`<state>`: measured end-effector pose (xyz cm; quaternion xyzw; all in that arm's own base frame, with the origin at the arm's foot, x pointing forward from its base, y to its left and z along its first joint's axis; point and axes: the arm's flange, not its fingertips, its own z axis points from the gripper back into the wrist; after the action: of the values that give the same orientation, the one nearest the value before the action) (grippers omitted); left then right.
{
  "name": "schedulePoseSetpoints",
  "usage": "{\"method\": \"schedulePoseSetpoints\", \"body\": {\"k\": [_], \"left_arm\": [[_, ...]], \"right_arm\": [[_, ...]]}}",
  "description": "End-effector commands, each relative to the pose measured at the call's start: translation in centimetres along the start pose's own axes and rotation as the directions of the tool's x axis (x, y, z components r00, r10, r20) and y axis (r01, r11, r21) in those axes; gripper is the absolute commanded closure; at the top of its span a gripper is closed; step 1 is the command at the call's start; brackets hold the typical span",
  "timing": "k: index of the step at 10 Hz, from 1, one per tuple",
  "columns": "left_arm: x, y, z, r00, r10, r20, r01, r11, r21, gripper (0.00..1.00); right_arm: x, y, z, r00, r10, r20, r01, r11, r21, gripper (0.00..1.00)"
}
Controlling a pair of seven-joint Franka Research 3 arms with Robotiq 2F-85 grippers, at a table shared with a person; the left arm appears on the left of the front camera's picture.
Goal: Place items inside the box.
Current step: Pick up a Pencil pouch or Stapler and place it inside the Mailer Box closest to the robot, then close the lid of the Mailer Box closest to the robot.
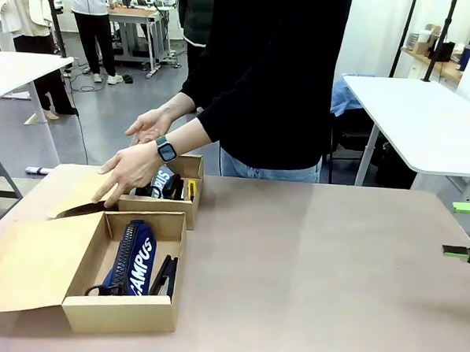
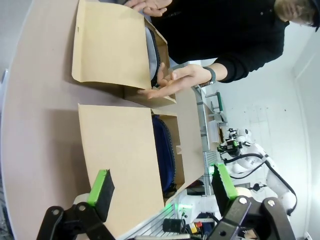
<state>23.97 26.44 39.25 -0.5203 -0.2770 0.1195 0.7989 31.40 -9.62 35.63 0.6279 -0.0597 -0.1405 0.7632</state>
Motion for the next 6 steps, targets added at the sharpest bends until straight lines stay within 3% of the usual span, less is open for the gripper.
{"method": "schedulePoseSetpoints", "body": {"k": [1, 6], "left_arm": [[0.04, -0.02, -0.03, 1.000, -0.021, 0.020, 0.021, 0.999, -0.024, 0.00], [0.04, -0.02, -0.03, 1.000, -0.021, 0.020, 0.021, 0.999, -0.024, 0.00]], "right_arm": [[-0.55, 3.10, 1.00, 0.999, -0.033, 0.042, 0.032, 0.999, 0.003, 0.00], [-0.55, 3.10, 1.00, 0.999, -0.033, 0.042, 0.032, 0.999, 0.003, 0.00]]}}
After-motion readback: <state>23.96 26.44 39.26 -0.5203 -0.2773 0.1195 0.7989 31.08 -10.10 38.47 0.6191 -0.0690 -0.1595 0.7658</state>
